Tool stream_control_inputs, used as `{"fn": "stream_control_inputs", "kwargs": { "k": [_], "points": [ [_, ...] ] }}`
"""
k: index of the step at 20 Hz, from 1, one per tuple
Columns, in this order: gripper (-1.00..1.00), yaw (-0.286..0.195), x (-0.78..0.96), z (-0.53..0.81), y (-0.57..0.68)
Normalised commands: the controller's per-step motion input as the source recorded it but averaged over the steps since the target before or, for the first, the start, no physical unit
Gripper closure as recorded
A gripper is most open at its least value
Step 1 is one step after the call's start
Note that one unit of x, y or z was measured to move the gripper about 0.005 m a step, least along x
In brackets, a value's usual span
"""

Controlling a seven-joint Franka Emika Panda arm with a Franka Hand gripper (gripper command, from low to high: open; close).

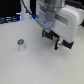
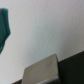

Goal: Open the kcup holder, insert the kcup into the holder, and close the kcup holder

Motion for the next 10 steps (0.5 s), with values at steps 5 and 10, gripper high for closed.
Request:
{"fn": "stream_control_inputs", "kwargs": {
  "k": [5,10],
  "points": [
    [-1.00,-0.254,-0.33,0.17,-0.35],
    [-1.00,-0.245,-0.36,0.06,-0.36]
  ]
}}
